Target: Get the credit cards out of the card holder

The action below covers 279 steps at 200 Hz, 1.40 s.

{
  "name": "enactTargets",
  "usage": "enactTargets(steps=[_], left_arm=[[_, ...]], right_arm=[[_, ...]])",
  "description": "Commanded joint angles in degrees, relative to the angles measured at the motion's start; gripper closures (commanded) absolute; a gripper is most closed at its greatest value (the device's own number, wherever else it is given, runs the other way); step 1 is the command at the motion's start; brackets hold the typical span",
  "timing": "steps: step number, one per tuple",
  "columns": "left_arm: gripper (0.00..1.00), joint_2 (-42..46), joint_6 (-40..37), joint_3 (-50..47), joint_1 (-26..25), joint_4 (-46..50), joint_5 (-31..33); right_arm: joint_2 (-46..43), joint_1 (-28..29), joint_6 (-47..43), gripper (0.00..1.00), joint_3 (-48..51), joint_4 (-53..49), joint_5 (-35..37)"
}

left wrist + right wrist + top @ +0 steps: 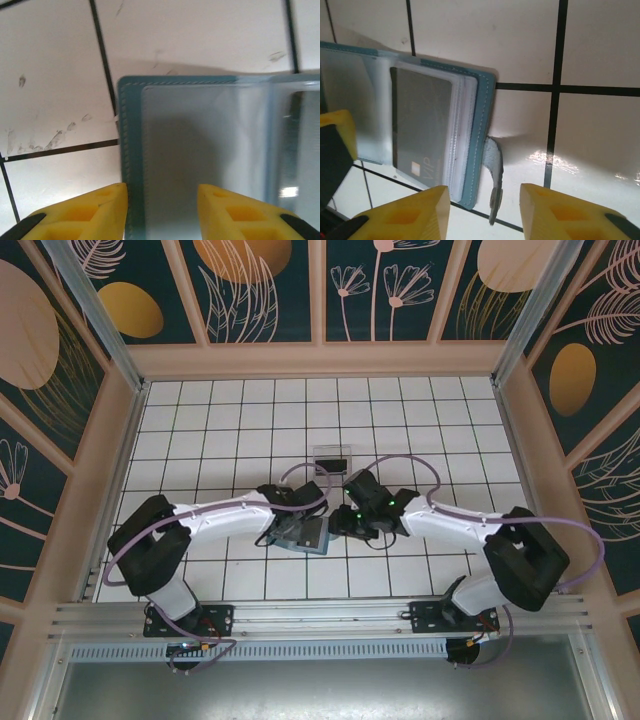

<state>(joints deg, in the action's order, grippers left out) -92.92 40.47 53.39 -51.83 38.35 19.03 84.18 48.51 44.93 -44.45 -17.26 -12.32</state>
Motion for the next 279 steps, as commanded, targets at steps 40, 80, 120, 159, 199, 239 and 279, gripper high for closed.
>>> enactTargets(steps=[40,80,120,159,199,239,279], left_arm=[[0.58,5.09,-1.53,-6.54,4.19,-7.65,-8.41],[0.59,7.73,-1.05,-5.38,4.89,-8.05,-9.41],[0.6,11.58,-0.54,-2.4,5.17,-7.28,-9.67],[0.61,12.29,0.34,0.62,5.29,-11.73,-15.66],[0.65,9.57,2.97,-0.64,5.27,-20.13,-23.32],[0.73,8.28,5.1,-5.85,6.23,-25.99,-24.78],[0.74,8.76,7.93,-10.51,7.11,-32.25,-27.88]], right_arm=[[2.65,0.18,-2.29,0.8,-2.89,-2.11,2.61],[2.28,-1.28,-3.87,0.89,-3.66,-4.51,5.17],[2.13,-2.19,-6.04,0.91,-5.61,-7.15,6.95],[1.72,-2.19,-6.39,0.79,-7.87,-9.31,7.89],[-1.26,-2.19,-5.05,0.72,-8.97,-10.94,9.11],[-3.23,-2.2,-3.46,0.71,-9.39,-8.49,5.51],[-1.11,-2.07,-2.05,0.7,-10.09,-3.66,-0.06]])
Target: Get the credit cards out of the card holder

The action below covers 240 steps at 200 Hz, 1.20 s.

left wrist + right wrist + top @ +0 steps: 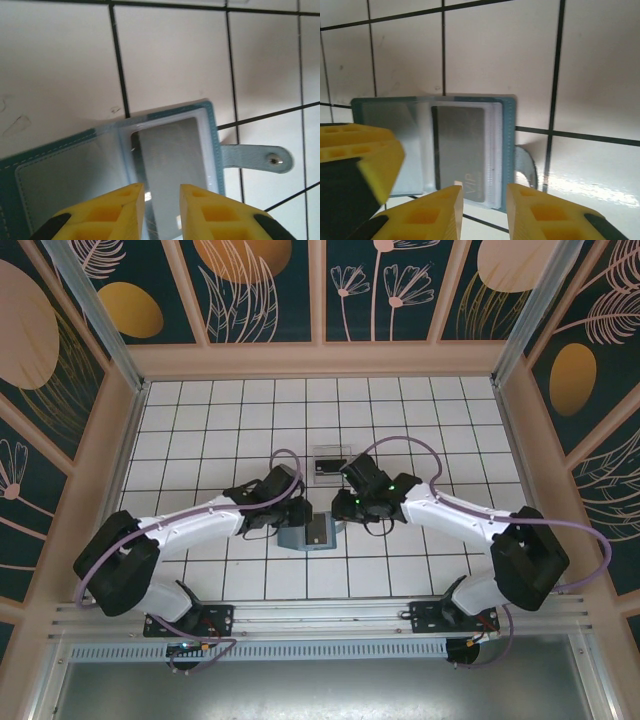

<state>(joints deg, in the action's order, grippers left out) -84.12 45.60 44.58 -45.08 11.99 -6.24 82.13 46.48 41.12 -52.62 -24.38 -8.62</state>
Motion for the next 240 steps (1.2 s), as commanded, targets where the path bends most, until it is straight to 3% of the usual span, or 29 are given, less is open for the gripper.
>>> enactTargets(steps=[1,74,171,240], left_arm=[[0.74,-0.06,2.85,-1.74,0.35,-6.04,-2.71],[0.73,-1.1,4.4,-3.96,0.34,-7.51,-2.82],[0.74,-3.38,5.68,-5.46,0.35,-9.35,-3.23],[0.75,-4.25,6.09,-6.49,0.37,-10.78,-4.19]], right_arm=[[1.07,-0.06,1.76,0.7,-1.94,3.55,-3.85],[10.24,0.1,0.8,0.68,-2.96,4.11,-4.28],[15.14,0.45,0.25,0.68,-0.48,5.02,-3.92],[16.91,0.54,0.18,0.74,0.42,5.2,-3.37]])
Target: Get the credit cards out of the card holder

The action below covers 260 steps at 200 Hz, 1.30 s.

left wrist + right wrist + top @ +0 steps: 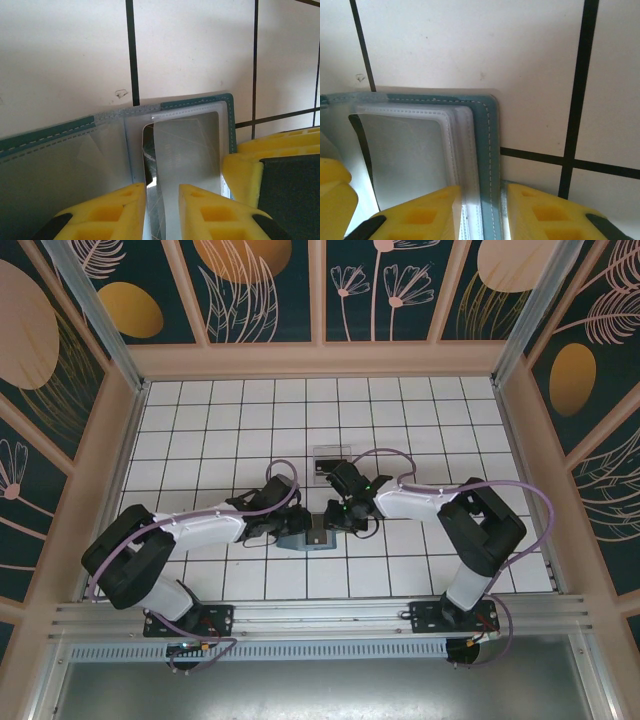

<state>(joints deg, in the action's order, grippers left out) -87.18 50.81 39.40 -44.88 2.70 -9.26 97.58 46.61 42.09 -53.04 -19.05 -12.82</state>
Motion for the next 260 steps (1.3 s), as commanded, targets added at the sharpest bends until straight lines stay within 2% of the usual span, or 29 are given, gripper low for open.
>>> enactTargets(steps=[1,64,125,231,260], left_arm=[[0.75,-1.17,0.88,-1.37,0.16,-1.52,-1.19],[0.79,-2.37,0.88,-1.65,0.21,-2.05,-1.38],[0.81,-1.52,0.13,-0.81,0.16,1.77,2.09],[0.81,2.72,-0.71,-0.02,0.16,2.75,3.89],[0.81,5.07,-0.82,0.5,0.76,2.42,3.84]], right_arm=[[1.51,0.41,-0.78,0.74,0.88,-0.12,0.84],[1.75,0.41,-0.7,0.79,1.21,-0.02,0.75],[1.96,0.41,-0.68,0.83,1.45,0.02,0.69],[0.85,0.49,-0.21,0.85,1.11,-0.64,1.41],[-1.24,0.5,0.09,0.82,0.42,-0.99,2.18]])
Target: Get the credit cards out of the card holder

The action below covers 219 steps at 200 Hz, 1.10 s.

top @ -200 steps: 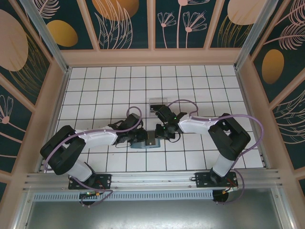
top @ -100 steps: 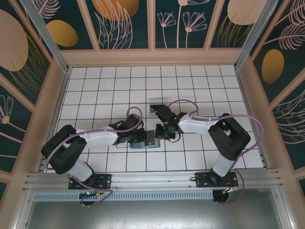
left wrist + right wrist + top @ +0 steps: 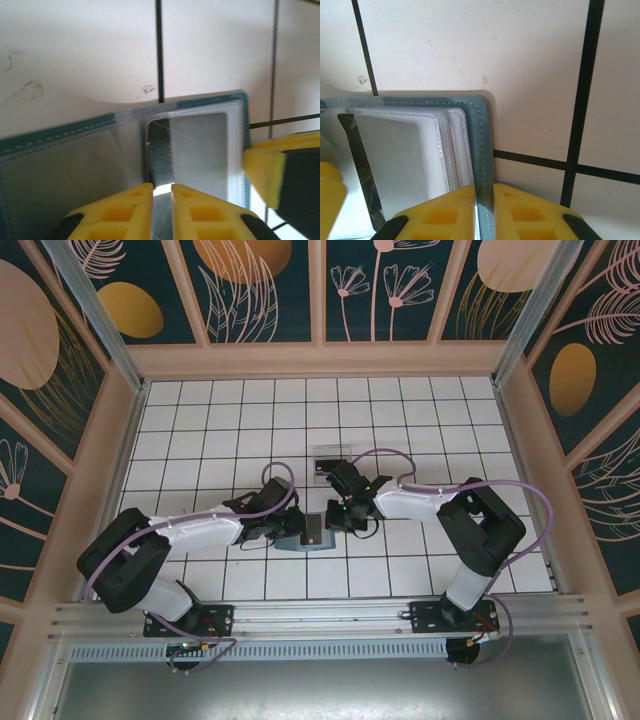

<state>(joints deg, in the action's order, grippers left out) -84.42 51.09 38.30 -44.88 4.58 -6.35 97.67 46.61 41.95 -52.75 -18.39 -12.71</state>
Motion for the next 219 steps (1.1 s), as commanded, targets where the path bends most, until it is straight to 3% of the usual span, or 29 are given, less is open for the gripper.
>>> enactTargets(steps=[1,56,121,182,219], left_arm=[[0.81,2.33,-1.09,1.59,0.8,0.53,0.83],[0.8,1.19,2.34,-2.47,3.21,-10.59,-9.43],[0.8,1.97,2.33,-4.92,5.25,-11.32,-9.53],[0.79,1.28,3.49,-7.84,6.32,-15.31,-12.23],[0.78,0.27,3.51,-8.9,6.73,-16.68,-13.11]], right_arm=[[-1.42,0.5,0.23,0.82,0.12,-1.64,2.08],[-3.28,0.93,0.58,0.7,-1.87,-1.49,1.18],[-0.59,1.47,0.49,0.59,-3.49,-1.47,0.76],[3.3,1.64,0.41,0.58,-3.57,-2.18,1.59],[3.64,1.6,0.46,0.69,-2.53,-2.75,2.51]])
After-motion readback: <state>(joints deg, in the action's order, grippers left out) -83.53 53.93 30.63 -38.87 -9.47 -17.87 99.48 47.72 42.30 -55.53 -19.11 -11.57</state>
